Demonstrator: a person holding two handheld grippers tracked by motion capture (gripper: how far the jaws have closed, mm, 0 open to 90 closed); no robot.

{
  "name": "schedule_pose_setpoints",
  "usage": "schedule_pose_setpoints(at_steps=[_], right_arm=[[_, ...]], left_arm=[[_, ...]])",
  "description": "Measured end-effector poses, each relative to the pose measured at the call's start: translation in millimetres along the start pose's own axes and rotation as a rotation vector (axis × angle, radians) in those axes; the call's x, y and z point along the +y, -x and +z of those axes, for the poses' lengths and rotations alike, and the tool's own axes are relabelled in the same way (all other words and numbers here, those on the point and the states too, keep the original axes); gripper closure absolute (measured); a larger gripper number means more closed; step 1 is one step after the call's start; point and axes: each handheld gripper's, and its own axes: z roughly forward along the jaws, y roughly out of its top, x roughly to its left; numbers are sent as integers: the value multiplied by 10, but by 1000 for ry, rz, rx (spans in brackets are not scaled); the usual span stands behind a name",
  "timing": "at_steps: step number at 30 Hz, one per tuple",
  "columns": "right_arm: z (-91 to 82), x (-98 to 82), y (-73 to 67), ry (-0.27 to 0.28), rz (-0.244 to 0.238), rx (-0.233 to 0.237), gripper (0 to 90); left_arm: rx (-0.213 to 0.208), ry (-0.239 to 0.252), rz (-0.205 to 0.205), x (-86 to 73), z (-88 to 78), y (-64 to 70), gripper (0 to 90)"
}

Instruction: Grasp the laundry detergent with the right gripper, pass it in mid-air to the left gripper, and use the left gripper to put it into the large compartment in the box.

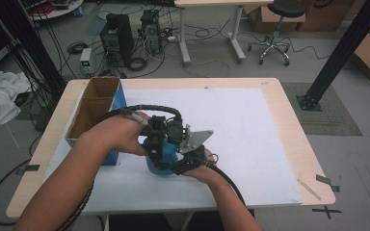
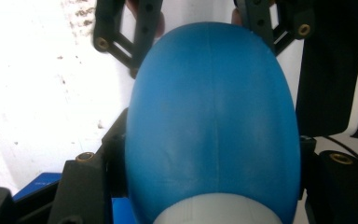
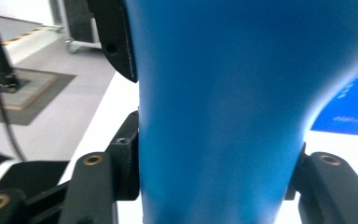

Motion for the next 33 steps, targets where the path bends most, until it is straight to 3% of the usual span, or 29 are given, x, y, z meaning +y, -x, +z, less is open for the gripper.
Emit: schedule_pose_setpoints(at_steps=[4, 5, 10, 19, 27, 33], right_arm=[[-39, 11, 20, 13, 19, -24, 286], [-49, 6, 28, 2, 43, -17, 276], [-63, 5, 24, -7, 49, -7, 251], [-160, 35, 44, -16, 72, 11, 143], [-301, 68, 83, -89, 96, 25, 49], [-453, 116, 107, -166, 111, 27, 0]], left_arm=[[2, 16, 2, 14, -30, 0, 392], [0, 16, 2, 18, -34, 1, 392], [-8, 11, 7, 35, -33, 3, 392], [-15, 6, -22, -15, -42, -29, 391], [-39, 18, -69, -52, -67, -55, 390], [-44, 1, -112, -83, -132, -88, 389]])
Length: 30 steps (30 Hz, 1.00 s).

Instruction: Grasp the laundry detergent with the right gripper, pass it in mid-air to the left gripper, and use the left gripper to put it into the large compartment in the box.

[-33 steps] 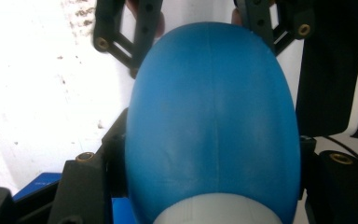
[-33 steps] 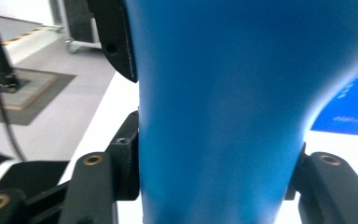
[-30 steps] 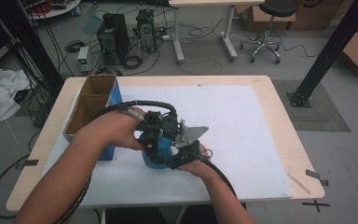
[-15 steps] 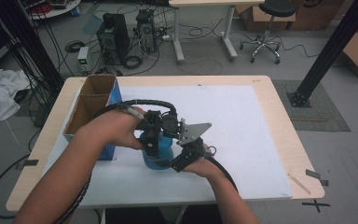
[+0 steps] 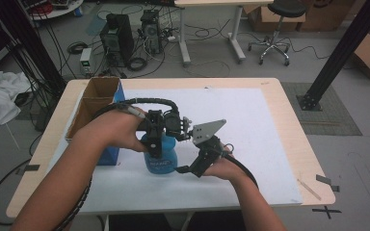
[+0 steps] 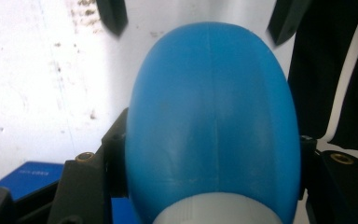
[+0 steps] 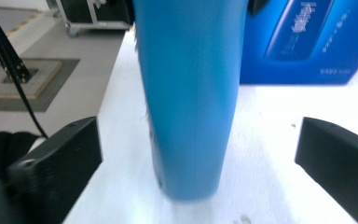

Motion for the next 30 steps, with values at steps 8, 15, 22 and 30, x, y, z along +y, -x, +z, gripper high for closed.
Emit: schedule_pose_setpoints(at_steps=[8, 15, 22, 30], right_arm=[[-253, 93, 21, -142, -20, 4, 0], [-465, 130, 109, -349, -17, 18, 0], [-618, 83, 178, -532, -1, 32, 0], [-784, 122, 201, -687, -9, 42, 0]], left_arm=[[-22, -13, -134, -73, -144, -144, 389], [-23, -25, -315, -147, -396, -287, 388], [-29, 9, -529, -335, -700, -443, 388], [-20, -8, -771, -655, -967, -591, 389]])
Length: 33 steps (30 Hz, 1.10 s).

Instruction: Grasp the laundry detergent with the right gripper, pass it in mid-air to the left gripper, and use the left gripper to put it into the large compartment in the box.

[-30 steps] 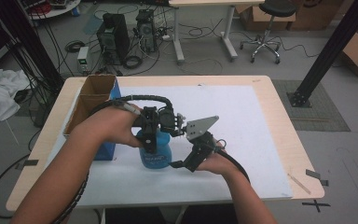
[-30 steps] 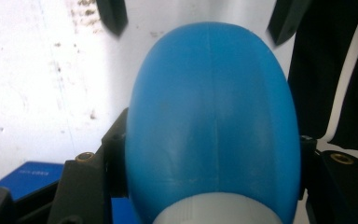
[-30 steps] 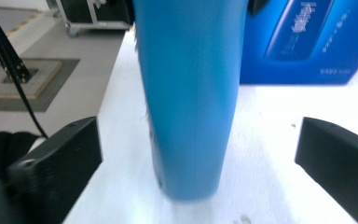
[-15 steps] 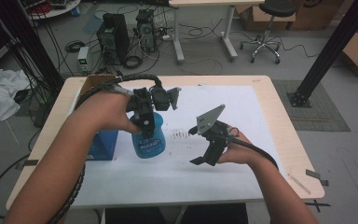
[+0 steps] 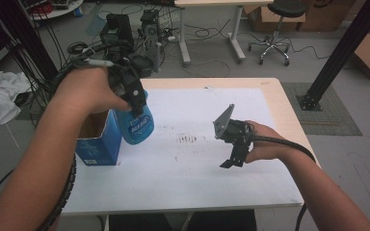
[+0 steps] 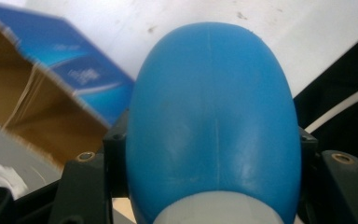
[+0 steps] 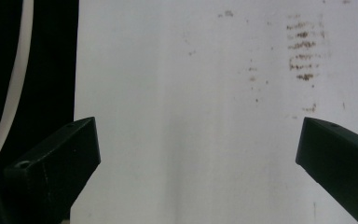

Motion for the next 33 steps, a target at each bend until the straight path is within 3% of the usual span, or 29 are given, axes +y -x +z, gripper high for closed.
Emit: schedule_pose_setpoints(at_steps=[3, 10, 19, 22, 29, 33], right_arm=[[-49, -34, -6, -31, -8, 0, 0], [-152, -189, 30, -92, 8, -8, 0], [-164, -191, 54, -109, 3, -3, 0], [-156, -158, 66, -118, -2, -1, 0], [-164, -130, 80, -118, -3, -2, 0], [-176, -145, 78, -121, -1, -6, 0]], left_arm=[[-13, 3, -98, -91, -132, -175, 389], [-16, -6, -282, -289, -342, -487, 390], [-40, 0, -456, -438, -446, -794, 390], [-57, -13, -539, -476, -430, -899, 390], [-44, -30, -634, -559, -336, -1151, 390], [-45, -26, -663, -608, -236, -1264, 389]])
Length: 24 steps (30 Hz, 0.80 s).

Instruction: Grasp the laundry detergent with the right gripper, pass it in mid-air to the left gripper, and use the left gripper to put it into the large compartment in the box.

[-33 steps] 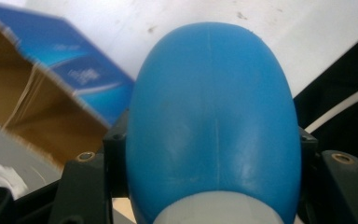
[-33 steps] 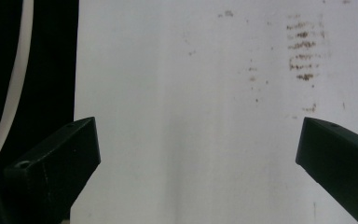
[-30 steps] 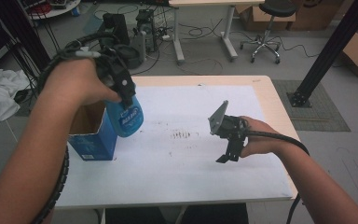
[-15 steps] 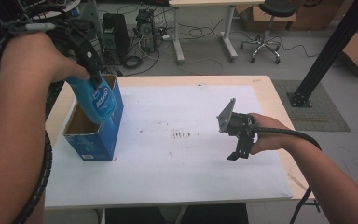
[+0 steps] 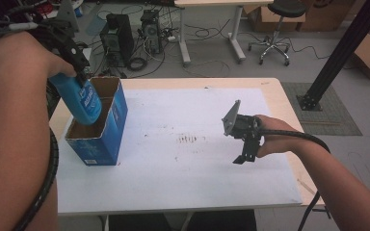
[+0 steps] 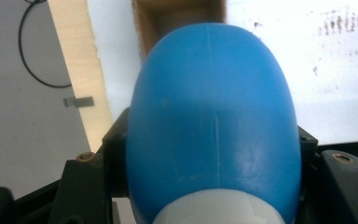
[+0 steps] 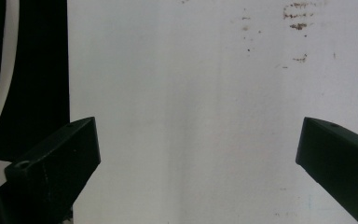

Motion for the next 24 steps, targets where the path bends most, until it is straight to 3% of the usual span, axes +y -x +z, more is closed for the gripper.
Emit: schedule_pose_setpoints(at_steps=[11, 24], right_arm=[[-6, -48, 33, 14, 27, -6, 0], [47, -41, 35, 23, 35, -2, 0]], left_arm=[[-10, -45, -19, 142, 434, -175, 389], [-29, -106, -11, 275, 1066, -161, 389]])
